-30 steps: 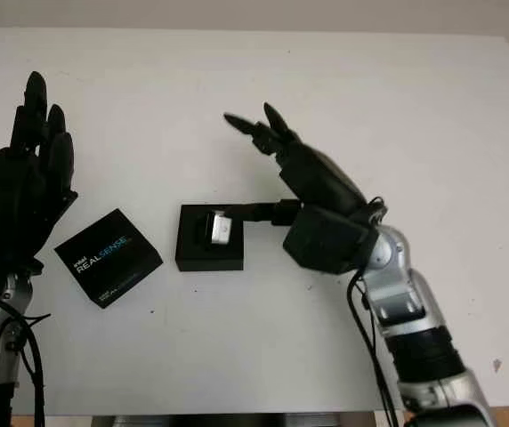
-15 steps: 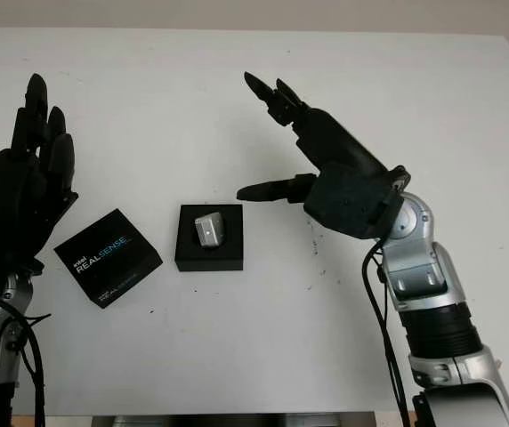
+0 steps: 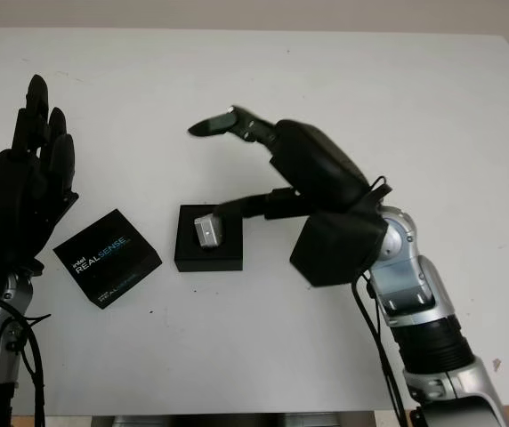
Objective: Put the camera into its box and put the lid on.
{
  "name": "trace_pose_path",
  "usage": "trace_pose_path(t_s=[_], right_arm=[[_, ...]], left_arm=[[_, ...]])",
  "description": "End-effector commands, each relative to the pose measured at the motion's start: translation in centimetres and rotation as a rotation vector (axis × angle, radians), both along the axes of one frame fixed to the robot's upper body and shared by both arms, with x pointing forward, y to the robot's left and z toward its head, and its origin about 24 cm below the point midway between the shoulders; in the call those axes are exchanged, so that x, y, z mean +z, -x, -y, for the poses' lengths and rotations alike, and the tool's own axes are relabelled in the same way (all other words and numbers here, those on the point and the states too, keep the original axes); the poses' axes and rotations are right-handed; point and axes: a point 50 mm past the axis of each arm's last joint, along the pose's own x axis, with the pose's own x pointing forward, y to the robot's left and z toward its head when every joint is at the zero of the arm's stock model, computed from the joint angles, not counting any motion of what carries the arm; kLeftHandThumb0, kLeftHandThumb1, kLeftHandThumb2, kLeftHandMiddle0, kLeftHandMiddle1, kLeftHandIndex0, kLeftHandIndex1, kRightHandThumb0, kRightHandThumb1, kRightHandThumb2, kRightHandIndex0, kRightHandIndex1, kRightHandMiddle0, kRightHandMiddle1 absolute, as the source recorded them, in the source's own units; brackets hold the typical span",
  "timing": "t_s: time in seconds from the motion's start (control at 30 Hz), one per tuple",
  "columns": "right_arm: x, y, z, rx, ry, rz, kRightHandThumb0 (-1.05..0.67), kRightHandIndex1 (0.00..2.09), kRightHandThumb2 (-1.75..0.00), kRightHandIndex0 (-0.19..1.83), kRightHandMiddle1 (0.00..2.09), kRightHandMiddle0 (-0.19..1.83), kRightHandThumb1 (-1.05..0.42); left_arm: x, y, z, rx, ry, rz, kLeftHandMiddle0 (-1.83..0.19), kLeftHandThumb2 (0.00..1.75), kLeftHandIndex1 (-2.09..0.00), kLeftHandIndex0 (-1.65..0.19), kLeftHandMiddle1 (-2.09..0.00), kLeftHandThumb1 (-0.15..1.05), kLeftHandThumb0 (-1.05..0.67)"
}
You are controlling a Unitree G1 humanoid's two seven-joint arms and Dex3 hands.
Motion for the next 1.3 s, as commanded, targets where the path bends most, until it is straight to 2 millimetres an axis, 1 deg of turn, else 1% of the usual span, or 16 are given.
trace_pose_path(t_s=[0.0, 0.07, 0.13, 0.27, 0.37, 0.47, 0.57, 0.67, 0.9, 1.0, 1.1, 1.17, 1.27], right_arm=[[1.4, -0.1, -0.4, 0.038, 0.077, 0.077, -0.32, 0.32, -0.05, 0.38, 0.79, 0.21, -0.86], [2.3, -0.3, -0.8, 0.063, 0.184, 0.147, -0.33, 0.34, -0.05, 0.37, 0.73, 0.25, -0.85], [3.0, -0.3, -1.2, 0.093, 0.276, 0.215, -0.33, 0.34, -0.05, 0.36, 0.71, 0.28, -0.84], [3.5, -0.3, -1.9, 0.157, 0.426, 0.339, -0.33, 0.33, -0.05, 0.36, 0.67, 0.34, -0.83], [3.6, -0.3, -2.1, 0.192, 0.508, 0.409, -0.22, 0.31, -0.07, 0.32, 0.64, 0.37, -0.87], [4.2, -0.3, -2.2, 0.218, 0.591, 0.444, -0.20, 0.27, -0.07, 0.28, 0.60, 0.35, -0.88], [4.5, -0.5, -2.2, 0.250, 0.603, 0.491, -0.24, 0.26, -0.06, 0.31, 0.58, 0.40, -0.86], [4.6, -0.7, -2.2, 0.271, 0.615, 0.495, -0.25, 0.25, -0.06, 0.32, 0.57, 0.41, -0.86], [4.0, -1.0, -2.3, 0.310, 0.595, 0.504, -0.26, 0.31, -0.06, 0.38, 0.62, 0.46, -0.89], [3.6, -1.1, -2.4, 0.307, 0.596, 0.494, -0.27, 0.42, -0.06, 0.34, 0.72, 0.43, -0.91], [3.3, -1.2, -2.4, 0.309, 0.590, 0.479, -0.30, 0.65, -0.05, 0.23, 0.87, 0.36, -0.92], [3.0, -1.2, -2.5, 0.314, 0.594, 0.470, -0.31, 0.76, -0.06, 0.17, 0.93, 0.33, -0.93], [2.3, -1.4, -2.7, 0.326, 0.589, 0.450, -0.33, 0.80, -0.05, 0.14, 0.98, 0.31, -0.92]], left_arm=[[-0.1, 0.2, -0.2, 0.003, -0.007, -0.002, 0.19, 0.55, 0.00, 0.19, 0.00, 1.05, -0.81], [-0.1, 0.2, -0.2, 0.003, -0.010, -0.003, 0.19, 0.55, 0.00, 0.19, 0.00, 1.05, -0.80], [-0.1, 0.2, -0.2, 0.004, -0.012, -0.002, 0.19, 0.55, 0.00, 0.19, 0.00, 1.05, -0.80], [-0.1, 0.3, -0.1, 0.006, -0.007, -0.001, 0.19, 0.55, 0.00, 0.19, 0.00, 1.05, -0.80], [-0.1, 0.2, 0.0, 0.010, -0.004, -0.003, 0.19, 0.55, 0.00, 0.19, 0.00, 1.05, -0.81], [-0.1, 0.2, 0.1, 0.009, -0.001, -0.008, 0.19, 0.54, 0.00, 0.19, 0.00, 1.05, -0.82], [-0.1, 0.2, 0.2, 0.010, -0.003, -0.006, 0.19, 0.54, 0.00, 0.19, 0.00, 1.05, -0.82], [-0.2, 0.2, 0.2, 0.008, 0.002, -0.008, 0.19, 0.54, 0.00, 0.19, 0.00, 1.05, -0.82], [-0.2, 0.3, 0.2, 0.008, 0.000, -0.006, 0.19, 0.56, 0.00, 0.19, 0.00, 1.05, -0.80], [-0.1, 0.3, 0.2, 0.009, -0.001, -0.004, 0.19, 0.55, 0.00, 0.19, 0.00, 1.05, -0.81], [-0.1, 0.3, 0.2, 0.011, 0.004, -0.004, 0.19, 0.54, 0.00, 0.19, 0.00, 1.05, -0.81], [-0.1, 0.4, 0.2, 0.012, 0.003, -0.005, 0.19, 0.53, 0.00, 0.19, 0.00, 1.05, -0.81], [-0.1, 0.4, 0.2, 0.014, 0.000, -0.002, 0.19, 0.54, 0.00, 0.19, 0.00, 1.05, -0.80]])
